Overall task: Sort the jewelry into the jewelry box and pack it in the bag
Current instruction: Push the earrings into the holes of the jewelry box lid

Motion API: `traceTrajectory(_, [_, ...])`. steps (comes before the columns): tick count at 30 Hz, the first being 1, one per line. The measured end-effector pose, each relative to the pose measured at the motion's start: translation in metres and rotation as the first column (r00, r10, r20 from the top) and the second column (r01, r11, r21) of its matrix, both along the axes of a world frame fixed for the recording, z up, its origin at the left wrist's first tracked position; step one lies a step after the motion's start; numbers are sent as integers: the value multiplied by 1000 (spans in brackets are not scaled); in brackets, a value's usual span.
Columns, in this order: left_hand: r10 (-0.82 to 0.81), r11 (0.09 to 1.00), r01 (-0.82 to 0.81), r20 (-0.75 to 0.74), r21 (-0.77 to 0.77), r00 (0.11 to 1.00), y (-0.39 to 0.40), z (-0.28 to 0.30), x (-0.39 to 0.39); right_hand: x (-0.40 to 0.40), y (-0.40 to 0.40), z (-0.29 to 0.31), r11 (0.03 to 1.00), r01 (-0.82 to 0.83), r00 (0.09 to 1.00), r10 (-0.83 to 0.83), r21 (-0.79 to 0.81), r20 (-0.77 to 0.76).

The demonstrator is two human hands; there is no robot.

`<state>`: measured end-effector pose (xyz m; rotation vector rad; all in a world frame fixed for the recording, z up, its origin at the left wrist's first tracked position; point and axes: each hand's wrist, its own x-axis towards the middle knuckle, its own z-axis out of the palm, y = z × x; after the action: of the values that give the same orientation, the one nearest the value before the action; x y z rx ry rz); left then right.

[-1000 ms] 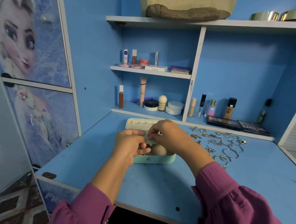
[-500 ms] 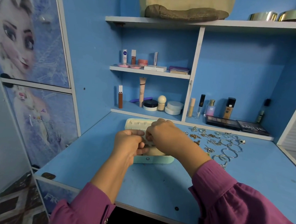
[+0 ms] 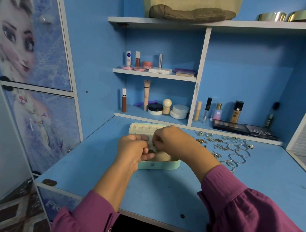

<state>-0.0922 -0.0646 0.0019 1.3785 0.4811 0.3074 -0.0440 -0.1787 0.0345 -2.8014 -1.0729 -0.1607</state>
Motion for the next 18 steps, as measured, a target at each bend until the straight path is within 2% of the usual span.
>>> traceTrajectory(9, [13,1000,-13,4,18,1000,0,-3,1,2,3,-2,999,-5,1000,4,-41,-23])
traceTrajectory(12, [8,1000,-8,20,19,1000,0,-4,1,5,0,-8,1000,-23,1000,23,-3,-4])
traceTrajectory(15, [-12,1000,12,26,0,1000,2,-4,1,6,-7,-15,982,-47,999,48,180,0])
traceTrajectory(18, [-35,999,36,33,-31,999,5,-3,2,7,-19,-28,893,3,999,14,450,-34])
